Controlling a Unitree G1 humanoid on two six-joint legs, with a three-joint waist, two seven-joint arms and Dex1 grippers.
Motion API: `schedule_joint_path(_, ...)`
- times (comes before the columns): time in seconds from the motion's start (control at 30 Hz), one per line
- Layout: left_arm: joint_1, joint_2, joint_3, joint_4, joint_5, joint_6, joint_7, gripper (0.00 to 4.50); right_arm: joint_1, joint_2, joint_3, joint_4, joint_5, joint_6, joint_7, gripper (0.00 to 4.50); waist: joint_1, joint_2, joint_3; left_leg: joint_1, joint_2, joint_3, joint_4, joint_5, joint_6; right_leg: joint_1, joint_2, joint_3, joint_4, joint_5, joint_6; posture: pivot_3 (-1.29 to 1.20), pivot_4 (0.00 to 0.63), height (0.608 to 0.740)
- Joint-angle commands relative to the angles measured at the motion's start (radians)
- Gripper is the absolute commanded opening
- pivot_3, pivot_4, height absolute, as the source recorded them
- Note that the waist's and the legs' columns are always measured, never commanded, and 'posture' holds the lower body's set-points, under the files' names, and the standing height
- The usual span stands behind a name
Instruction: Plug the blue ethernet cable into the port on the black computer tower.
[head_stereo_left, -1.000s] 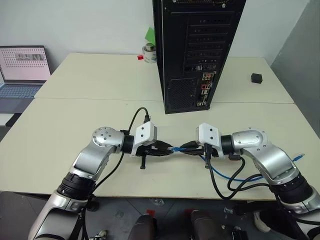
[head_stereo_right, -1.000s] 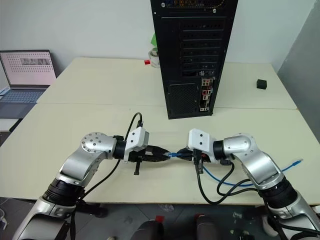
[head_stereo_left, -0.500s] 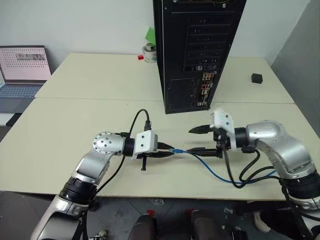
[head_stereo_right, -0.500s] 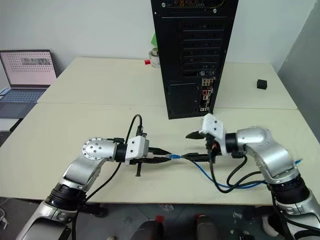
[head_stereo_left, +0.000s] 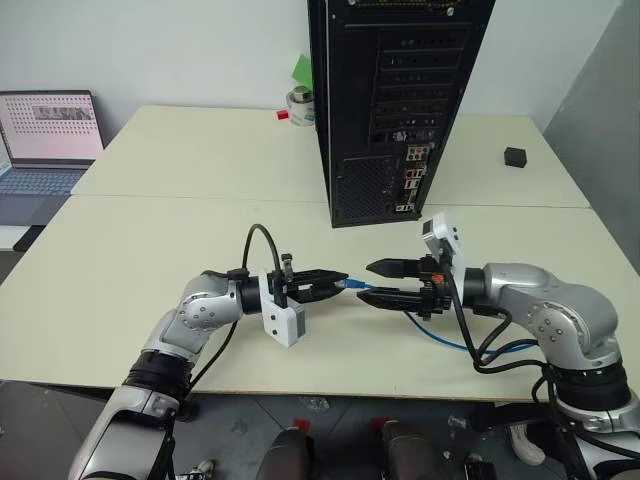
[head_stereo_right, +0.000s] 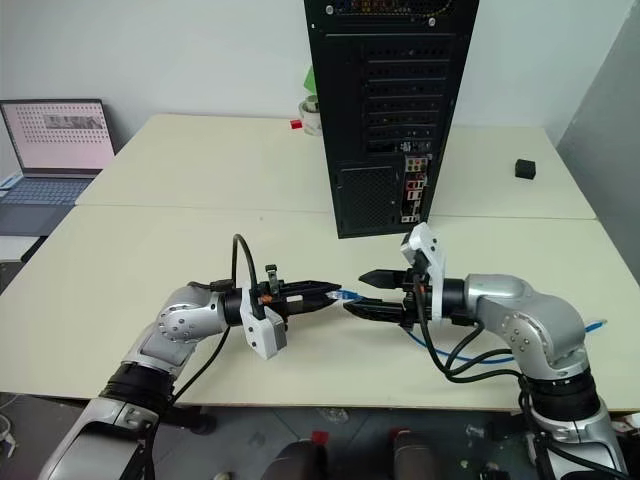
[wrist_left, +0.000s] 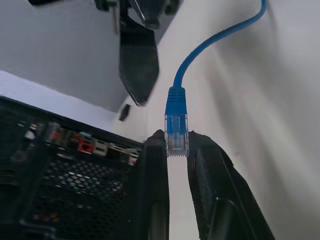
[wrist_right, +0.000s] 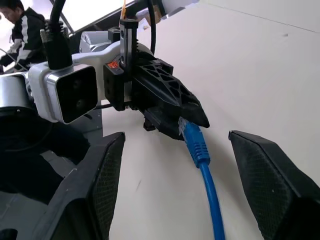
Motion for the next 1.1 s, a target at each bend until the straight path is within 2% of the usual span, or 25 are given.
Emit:
schedule_joint_path(0.03,-0.032,0.004,0.026,0.027,0.046,-0.065,0.096,0.27,-0.005,0.028,0.005,0.007,0.012,-0.021,-0.024,3.51,0.000,0.000,0.000,0.000,0.000,0.000,0.000,0.000,0.000,0.000,0.000,0.000,0.000,0.000,0.000,0.00,0.150,0.740)
schedule_joint_path(0.2,-0.041,0.016,0.018,0.041,0.082,-0.091,0.165,0.27,-0.007,0.059,0.003,0.024,0.022,-0.024,-0.037,3.51,0.000,0.000,0.000,0.000,0.000,0.000,0.000,0.000,0.000,0.000,0.000,0.000,0.000,0.000,0.000,0.00,0.150,0.740)
schedule_joint_path(0.3,-0.044,0.022,0.014,0.044,0.105,-0.099,0.197,0.27,-0.014,0.075,-0.008,0.041,0.024,-0.027,-0.049,3.05,-0.001,0.000,0.000,0.000,0.000,0.000,0.000,0.000,0.000,0.000,0.001,0.000,0.000,0.000,0.000,0.00,0.150,0.740)
schedule_joint_path(0.43,-0.044,0.030,0.005,0.045,0.122,-0.105,0.227,0.27,-0.019,0.081,-0.017,0.049,0.032,-0.024,-0.053,2.02,-0.001,0.000,0.000,0.000,0.000,0.000,0.000,0.000,0.000,0.000,0.001,0.000,0.000,0.000,0.000,0.00,0.150,0.740)
schedule_joint_path(0.77,-0.042,0.043,-0.013,0.049,0.155,-0.117,0.271,0.27,-0.027,0.078,-0.028,0.070,0.046,-0.016,-0.050,0.10,-0.001,0.000,0.000,0.000,0.000,0.000,0.000,0.000,0.000,0.000,0.001,0.000,0.000,0.000,0.000,0.00,0.150,0.740)
schedule_joint_path(1.0,-0.027,0.051,-0.046,0.036,0.149,-0.121,0.264,0.27,-0.038,0.064,-0.019,0.082,0.053,-0.008,-0.040,0.01,-0.001,0.000,0.000,0.000,0.000,0.000,0.000,0.000,0.000,0.000,0.001,0.000,0.000,0.000,0.000,0.00,0.150,0.740)
schedule_joint_path(1.1,-0.017,0.053,-0.068,0.026,0.104,-0.094,0.248,0.27,-0.041,0.056,-0.016,0.084,0.057,-0.007,-0.037,0.01,-0.001,0.000,0.000,0.000,0.000,0.000,0.000,0.000,0.000,0.000,0.001,0.000,0.000,0.000,0.000,0.00,0.150,0.740)
